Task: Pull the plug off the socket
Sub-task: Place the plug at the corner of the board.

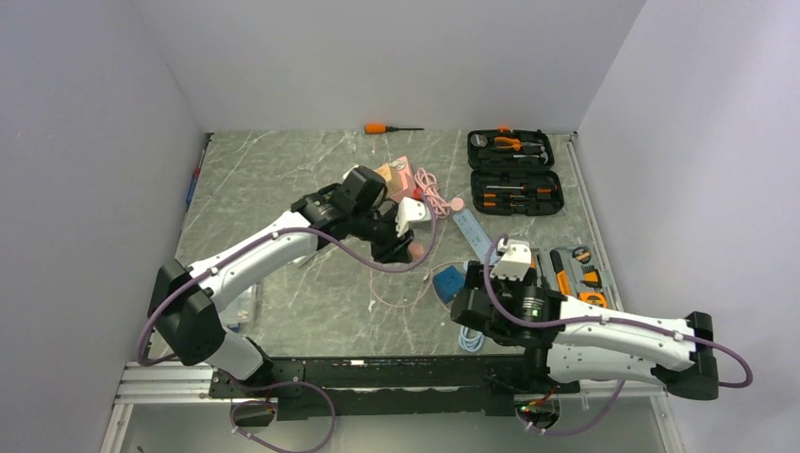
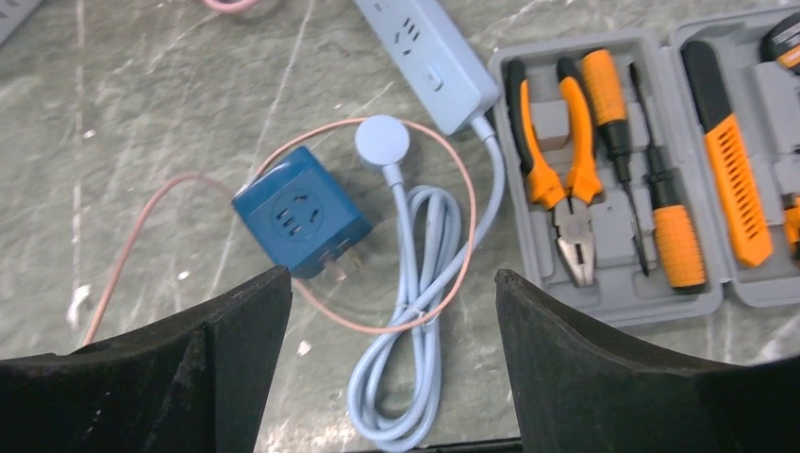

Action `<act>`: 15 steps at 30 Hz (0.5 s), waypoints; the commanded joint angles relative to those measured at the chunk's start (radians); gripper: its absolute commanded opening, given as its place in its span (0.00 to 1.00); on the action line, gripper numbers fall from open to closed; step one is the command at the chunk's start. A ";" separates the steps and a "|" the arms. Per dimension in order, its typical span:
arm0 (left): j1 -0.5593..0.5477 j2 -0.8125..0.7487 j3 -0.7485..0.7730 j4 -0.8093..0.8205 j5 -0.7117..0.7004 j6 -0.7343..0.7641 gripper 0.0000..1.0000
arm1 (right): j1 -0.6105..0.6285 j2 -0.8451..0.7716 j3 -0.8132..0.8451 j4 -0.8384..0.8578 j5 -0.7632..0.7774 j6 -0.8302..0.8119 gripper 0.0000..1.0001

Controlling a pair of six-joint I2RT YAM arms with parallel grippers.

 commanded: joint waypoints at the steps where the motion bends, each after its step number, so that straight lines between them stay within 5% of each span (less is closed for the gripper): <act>1: 0.023 -0.058 0.018 0.097 -0.046 -0.099 0.00 | -0.004 -0.073 0.011 0.061 -0.135 -0.101 0.81; 8: -0.052 -0.011 -0.049 0.157 -0.028 -0.151 0.00 | -0.006 -0.141 0.247 -0.241 -0.042 0.122 0.71; 15: -0.195 0.031 -0.136 0.176 -0.075 0.037 0.01 | -0.131 -0.038 0.287 -0.217 -0.009 -0.015 0.81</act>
